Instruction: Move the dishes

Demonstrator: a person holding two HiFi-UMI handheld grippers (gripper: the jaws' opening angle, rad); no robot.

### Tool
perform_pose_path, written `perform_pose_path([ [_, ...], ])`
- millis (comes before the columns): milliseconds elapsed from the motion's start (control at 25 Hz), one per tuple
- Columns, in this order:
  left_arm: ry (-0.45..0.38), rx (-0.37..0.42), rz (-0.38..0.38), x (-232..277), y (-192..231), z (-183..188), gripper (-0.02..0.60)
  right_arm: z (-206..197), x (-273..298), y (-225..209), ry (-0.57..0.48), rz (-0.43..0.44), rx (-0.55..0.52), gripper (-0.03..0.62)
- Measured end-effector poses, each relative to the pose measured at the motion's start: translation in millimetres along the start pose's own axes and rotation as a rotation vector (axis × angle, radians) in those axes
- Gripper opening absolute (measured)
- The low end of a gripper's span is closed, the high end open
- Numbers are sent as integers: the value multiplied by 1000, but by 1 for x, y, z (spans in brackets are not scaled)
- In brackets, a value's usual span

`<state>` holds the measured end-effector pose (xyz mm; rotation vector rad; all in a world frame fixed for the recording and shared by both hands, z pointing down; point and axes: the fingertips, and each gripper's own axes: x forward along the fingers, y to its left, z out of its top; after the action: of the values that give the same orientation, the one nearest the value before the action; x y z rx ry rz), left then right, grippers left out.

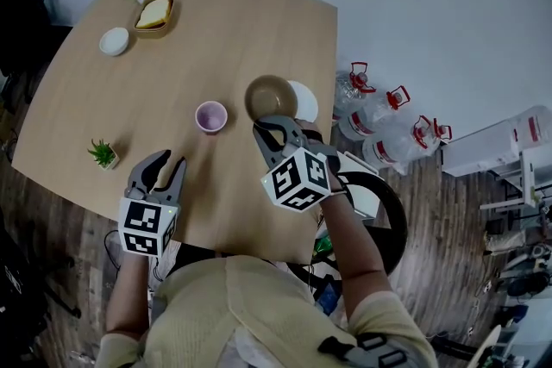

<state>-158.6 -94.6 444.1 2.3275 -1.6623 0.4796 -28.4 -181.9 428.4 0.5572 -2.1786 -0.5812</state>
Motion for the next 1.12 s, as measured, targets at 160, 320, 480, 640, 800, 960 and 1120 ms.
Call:
perform_pose_path([
  [160, -31, -10, 33, -3, 7, 3, 124, 25, -7, 21, -61, 70, -30, 29],
  [320, -5, -20, 42, -8, 9, -2, 124, 40, -6, 42, -95, 126, -63, 29],
  [480, -40, -39, 74, -13, 20, 0, 124, 53, -8, 62, -150, 199, -127, 29],
  [640, -9, -70, 104, -21, 29, -12, 123, 66, -11, 86, -212, 286, -206, 29],
  [800, -17, -86, 149, -29, 41, -17, 124, 77, -9, 111, -255, 362, -262, 29],
  [960, -18, -95, 188, -37, 49, -24, 124, 81, -2, 141, -267, 434, -315, 29],
  [1120, -10, -115, 213, -44, 55, -31, 123, 77, 5, 167, -266, 497, -378, 29],
])
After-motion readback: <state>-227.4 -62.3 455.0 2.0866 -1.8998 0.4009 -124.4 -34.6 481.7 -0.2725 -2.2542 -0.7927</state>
